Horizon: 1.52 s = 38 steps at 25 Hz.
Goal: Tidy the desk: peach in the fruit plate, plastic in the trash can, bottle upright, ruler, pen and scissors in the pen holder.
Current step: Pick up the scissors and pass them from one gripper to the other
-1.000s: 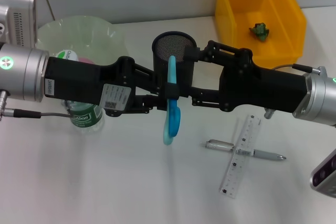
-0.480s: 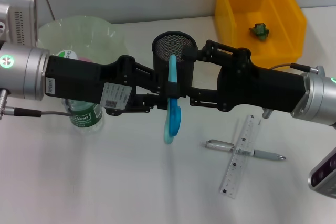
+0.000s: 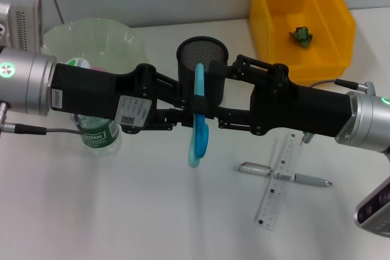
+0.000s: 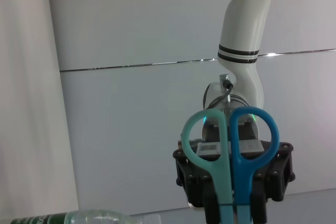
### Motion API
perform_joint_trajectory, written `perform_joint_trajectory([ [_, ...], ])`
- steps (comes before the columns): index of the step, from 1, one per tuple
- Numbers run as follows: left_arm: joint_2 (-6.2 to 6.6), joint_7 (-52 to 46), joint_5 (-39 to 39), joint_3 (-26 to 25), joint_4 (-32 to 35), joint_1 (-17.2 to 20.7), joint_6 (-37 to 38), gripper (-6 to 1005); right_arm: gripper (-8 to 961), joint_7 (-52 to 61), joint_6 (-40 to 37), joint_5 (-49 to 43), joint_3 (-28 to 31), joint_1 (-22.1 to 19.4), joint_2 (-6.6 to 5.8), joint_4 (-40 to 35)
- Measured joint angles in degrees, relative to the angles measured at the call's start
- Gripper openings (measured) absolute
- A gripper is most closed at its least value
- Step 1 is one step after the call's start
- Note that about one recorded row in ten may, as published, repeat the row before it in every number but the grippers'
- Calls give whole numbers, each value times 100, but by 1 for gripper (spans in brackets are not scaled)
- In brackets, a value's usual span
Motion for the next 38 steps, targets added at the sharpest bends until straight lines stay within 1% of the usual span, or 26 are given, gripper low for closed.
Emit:
perform_joint_trajectory([
  [12, 0, 6, 0, 18, 0, 0, 9, 252, 730, -19, -5, 0, -1, 0, 23, 16],
  [15, 0, 6, 0, 18, 0, 0, 9, 252, 505, -26, -11, -3, 0, 0, 31, 18],
  [20, 1, 26, -11, 28, -58, -14, 25, 252, 483, -85, -77, -3, 0, -11, 31, 18],
  [28, -12, 81, -28, 91, -63, -6, 56, 252, 484, -99, -150, -4, -36, -9, 30, 10],
  [31, -35, 129, -25, 98, -100, 2, 85, 252, 484, -99, -158, -4, -64, -11, 17, -5],
  [38, -42, 252, -18, 42, -199, -6, 90, 252, 485, -61, -154, -4, -71, 4, -14, 29],
])
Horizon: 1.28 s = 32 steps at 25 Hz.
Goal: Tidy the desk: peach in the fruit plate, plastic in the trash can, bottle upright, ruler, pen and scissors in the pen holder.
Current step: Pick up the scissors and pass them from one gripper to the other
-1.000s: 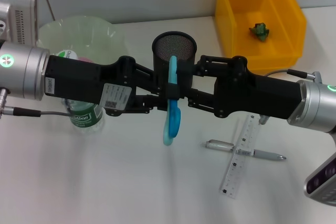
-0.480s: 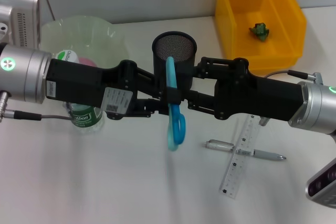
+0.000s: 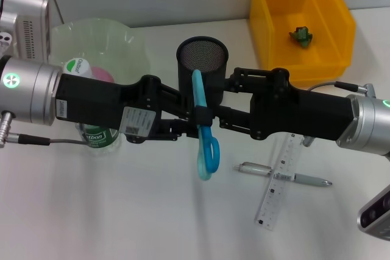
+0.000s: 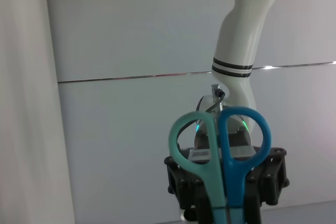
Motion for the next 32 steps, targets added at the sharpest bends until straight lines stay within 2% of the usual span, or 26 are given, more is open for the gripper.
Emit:
perform_joint_trajectory([
  [4, 12, 77, 2, -50, -1, -2, -2, 252, 485, 14, 29, 4, 0, 0, -41, 59],
  [11, -15, 162, 2, -59, -4, -5, 81, 252, 485, 21, 55, 5, 0, 6, -43, 102],
  [32, -10, 178, 12, -64, -3, -42, 141, 249, 484, 30, 112, 57, 70, -6, 0, 91],
])
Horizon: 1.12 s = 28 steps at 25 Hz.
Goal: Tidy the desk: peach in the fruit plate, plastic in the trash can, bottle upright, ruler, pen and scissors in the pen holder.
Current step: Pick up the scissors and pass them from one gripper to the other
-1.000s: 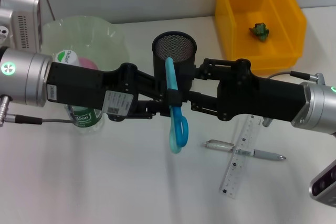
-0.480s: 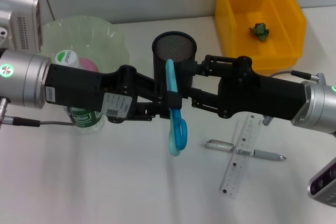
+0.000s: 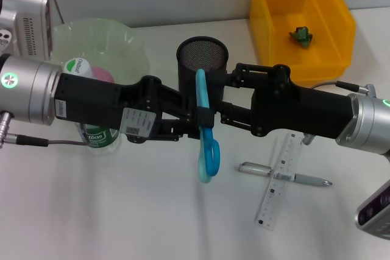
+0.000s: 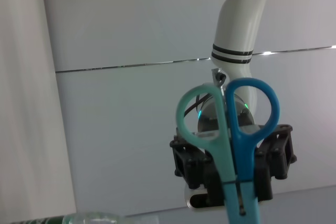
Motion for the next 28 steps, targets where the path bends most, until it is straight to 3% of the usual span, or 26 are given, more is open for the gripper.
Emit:
perform_joint_trajectory([
  [28, 32, -62, 44, 22, -10, -39, -30, 250, 478, -40, -78, -54, -161, 56, 24, 12],
])
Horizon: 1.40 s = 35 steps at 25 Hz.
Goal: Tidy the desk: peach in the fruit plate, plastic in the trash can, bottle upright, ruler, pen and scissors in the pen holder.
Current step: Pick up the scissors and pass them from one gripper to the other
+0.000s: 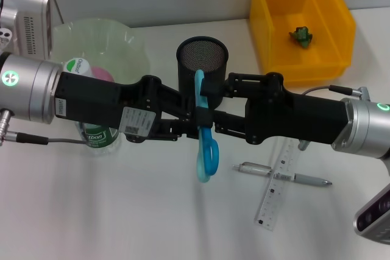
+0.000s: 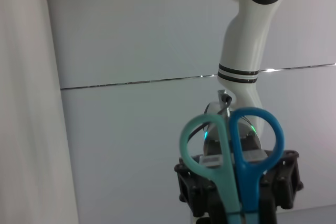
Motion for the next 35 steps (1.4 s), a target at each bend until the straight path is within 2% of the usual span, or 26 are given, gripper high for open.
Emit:
perform_joint_trajectory([
  [35, 24, -9, 133, -48, -68, -18, -14, 249, 471, 0, 9, 42, 24, 8, -7, -42],
])
